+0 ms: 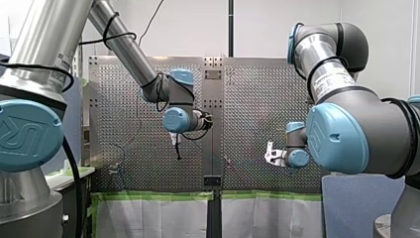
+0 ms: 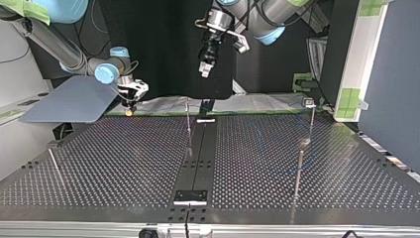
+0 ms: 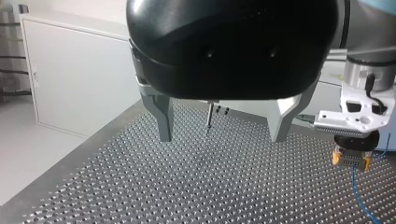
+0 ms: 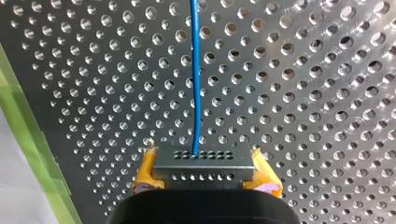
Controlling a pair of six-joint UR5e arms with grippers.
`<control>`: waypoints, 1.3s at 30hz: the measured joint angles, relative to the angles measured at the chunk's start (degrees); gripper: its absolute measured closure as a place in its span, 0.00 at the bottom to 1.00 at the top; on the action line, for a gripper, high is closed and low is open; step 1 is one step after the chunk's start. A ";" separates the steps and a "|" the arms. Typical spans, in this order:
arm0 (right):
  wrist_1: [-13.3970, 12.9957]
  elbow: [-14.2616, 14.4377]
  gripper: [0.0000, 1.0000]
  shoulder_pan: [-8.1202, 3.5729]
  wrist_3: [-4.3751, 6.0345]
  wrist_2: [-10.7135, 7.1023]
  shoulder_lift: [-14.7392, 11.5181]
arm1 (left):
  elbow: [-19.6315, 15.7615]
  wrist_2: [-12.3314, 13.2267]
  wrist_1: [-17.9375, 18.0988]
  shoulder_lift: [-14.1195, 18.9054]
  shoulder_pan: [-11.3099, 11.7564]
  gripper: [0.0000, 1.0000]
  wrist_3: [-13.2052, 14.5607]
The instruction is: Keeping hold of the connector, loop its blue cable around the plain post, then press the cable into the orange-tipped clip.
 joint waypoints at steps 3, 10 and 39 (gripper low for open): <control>0.04 0.00 1.00 0.11 -0.07 0.03 -0.01 | -1.67 0.10 -0.28 1.67 0.02 0.00 0.27; 0.37 0.00 1.00 0.18 -1.51 0.78 -0.42 | -5.60 0.15 -0.18 5.59 0.35 0.00 0.44; -5.35 5.55 1.00 -0.22 0.72 5.27 -15.94 | -21.34 8.04 11.11 5.40 10.25 0.00 1.13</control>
